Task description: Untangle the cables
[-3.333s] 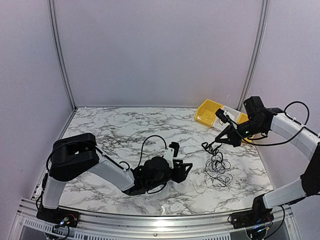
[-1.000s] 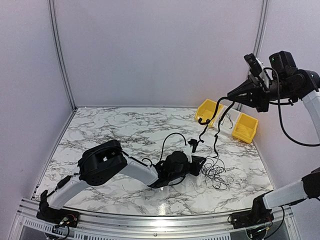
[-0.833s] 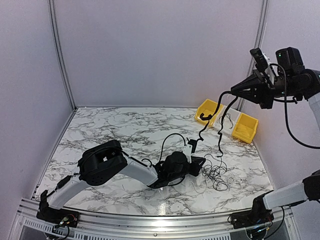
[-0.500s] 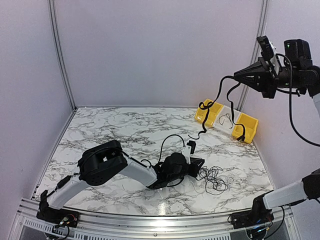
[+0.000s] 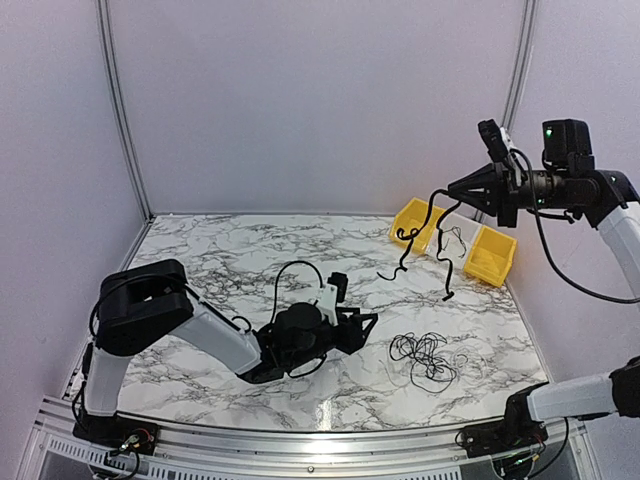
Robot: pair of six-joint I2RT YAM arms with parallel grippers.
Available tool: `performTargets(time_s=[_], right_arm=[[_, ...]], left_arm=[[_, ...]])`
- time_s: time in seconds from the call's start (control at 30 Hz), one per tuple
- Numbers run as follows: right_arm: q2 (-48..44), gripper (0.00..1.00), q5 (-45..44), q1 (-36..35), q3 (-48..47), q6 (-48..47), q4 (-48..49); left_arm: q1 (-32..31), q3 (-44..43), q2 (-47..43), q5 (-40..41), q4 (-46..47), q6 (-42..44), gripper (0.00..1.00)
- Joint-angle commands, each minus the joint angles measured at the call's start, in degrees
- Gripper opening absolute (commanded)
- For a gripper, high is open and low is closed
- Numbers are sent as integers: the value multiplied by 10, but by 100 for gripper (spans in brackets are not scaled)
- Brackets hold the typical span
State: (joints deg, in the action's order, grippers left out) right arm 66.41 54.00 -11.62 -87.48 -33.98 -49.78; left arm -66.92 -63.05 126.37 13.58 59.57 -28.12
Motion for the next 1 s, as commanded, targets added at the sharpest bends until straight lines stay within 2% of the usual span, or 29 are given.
performTargets(time_s=[0.0,0.13,0.27,0.67,0.8,0.87,0.97], right_arm=[[-16,0,-10,4,15,7,21],[-17,0,-3,4,35,5,18],[-15,0,4,3,47,7,18],[-8,0,22,-18,64,2,-8],[-12,0,27,-21,64,2,-10],[-13,0,30,-21,64,3,-12],[-13,0,32,-21,60,0,-18]], left_arm=[[1,77,-81,39,81,40,56],[1,114,-121,-7,116,87,60],[1,103,-131,-71,122,108,64],[10,-60,-31,-68,60,101,64],[19,-128,13,-89,29,80,54],[23,-146,29,-99,25,73,46],[28,-151,38,-96,25,59,17]])
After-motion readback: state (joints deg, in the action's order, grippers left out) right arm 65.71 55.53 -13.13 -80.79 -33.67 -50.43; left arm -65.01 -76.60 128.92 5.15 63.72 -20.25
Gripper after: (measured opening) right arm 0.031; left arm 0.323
